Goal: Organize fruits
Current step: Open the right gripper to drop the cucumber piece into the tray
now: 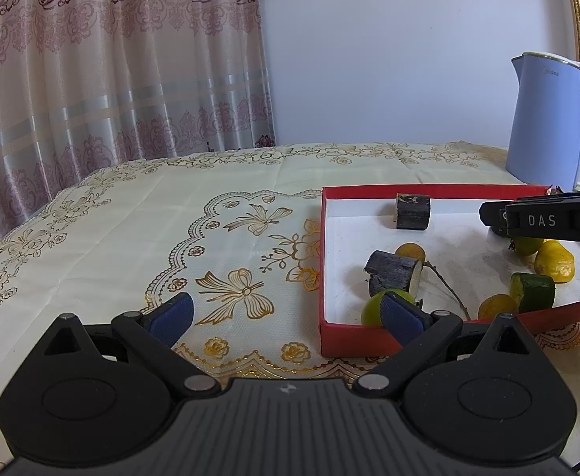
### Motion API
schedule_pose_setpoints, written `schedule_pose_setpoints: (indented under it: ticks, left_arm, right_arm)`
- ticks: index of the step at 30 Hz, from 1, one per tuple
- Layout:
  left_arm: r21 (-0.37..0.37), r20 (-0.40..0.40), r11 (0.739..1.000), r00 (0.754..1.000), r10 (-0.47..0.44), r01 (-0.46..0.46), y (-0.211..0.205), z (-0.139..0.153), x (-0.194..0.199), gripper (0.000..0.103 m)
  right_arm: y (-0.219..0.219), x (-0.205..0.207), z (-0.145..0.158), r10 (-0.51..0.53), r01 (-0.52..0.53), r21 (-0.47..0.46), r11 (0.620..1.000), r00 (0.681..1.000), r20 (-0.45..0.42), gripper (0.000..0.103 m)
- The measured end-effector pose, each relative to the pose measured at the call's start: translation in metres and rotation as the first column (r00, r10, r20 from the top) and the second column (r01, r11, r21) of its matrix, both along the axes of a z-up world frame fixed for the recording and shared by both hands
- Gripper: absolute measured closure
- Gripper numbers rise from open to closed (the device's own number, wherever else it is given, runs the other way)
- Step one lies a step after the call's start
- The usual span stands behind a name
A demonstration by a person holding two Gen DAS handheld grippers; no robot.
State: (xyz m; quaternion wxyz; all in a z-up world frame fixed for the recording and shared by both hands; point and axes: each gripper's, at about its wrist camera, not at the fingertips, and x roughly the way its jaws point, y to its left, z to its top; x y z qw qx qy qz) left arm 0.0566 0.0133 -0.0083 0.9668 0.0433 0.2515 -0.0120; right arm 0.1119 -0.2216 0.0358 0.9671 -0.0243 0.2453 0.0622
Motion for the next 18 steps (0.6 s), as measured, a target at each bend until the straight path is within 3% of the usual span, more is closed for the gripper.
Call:
schedule_pose_setpoints:
  ticks: [18]
  left_arm:
    - [-0.002,0.001,1.0,1.0,0.003,-0.003,0.0019,-0.0001,-0.0006,0.002]
  right_arm:
    - [-0.0007,-0.0042,0.0015,-0.001,0.001,0.009,1.0,1.0,0.019,0.052]
